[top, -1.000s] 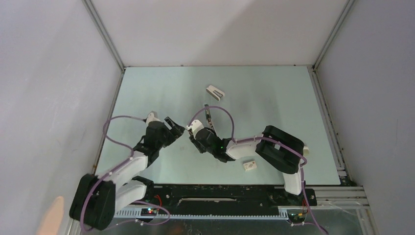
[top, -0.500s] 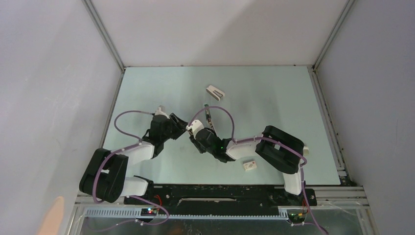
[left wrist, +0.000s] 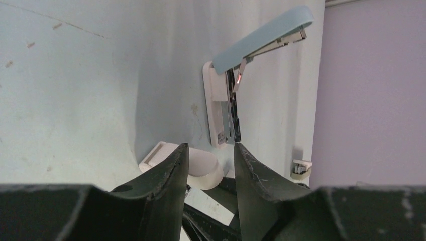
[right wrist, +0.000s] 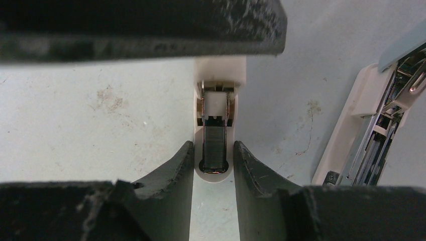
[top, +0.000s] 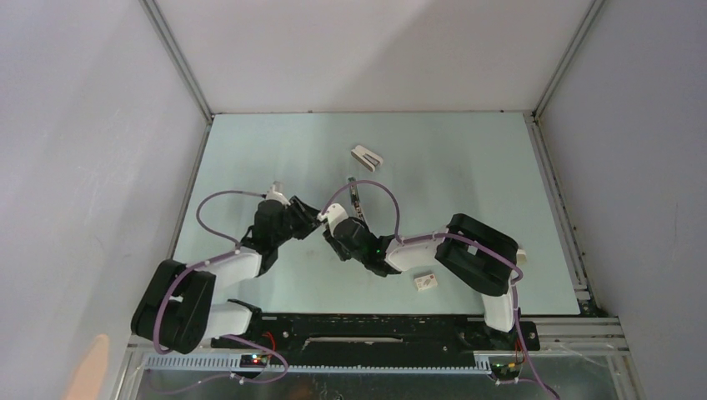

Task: Load the staples into the stapler

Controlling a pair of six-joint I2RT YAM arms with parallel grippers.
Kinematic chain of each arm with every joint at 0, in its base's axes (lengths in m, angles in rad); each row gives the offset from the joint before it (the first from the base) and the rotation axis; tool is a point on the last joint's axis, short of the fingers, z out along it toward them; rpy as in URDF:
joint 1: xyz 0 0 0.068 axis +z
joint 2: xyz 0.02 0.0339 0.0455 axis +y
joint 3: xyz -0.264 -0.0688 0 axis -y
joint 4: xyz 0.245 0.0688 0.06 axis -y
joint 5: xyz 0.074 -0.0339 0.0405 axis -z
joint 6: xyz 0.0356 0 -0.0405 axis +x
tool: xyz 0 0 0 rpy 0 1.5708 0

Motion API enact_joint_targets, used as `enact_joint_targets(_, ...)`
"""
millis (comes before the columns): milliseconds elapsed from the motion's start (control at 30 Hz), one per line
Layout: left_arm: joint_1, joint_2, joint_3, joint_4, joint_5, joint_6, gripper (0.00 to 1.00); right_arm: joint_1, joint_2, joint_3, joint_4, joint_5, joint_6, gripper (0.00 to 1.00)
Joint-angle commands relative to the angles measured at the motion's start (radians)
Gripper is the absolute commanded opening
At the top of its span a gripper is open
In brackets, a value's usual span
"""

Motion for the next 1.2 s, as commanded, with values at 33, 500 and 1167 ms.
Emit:
enact_joint_targets(33, -0.037, -0.036, -0.029, 0.037, 0.011, -0.016, 0.42, -0.006, 0.001, -0.032, 0.000, -0.027, 0.027, 0.13)
enact_joint_targets(500, -0.133, 0.016, -0.061, 0.072, -0.045, -0.054, 0.40, -0.020, -0.065, -0.068, -0.007, -0.020, 0.048, 0.34)
enact_joint_targets(1167, -0.143, -0.329, -0.058, -0.315, -0.234, 0.067, 0.65, 0.014, -0.342, -0.088, -0.329, 0.018, 0.114, 0.65)
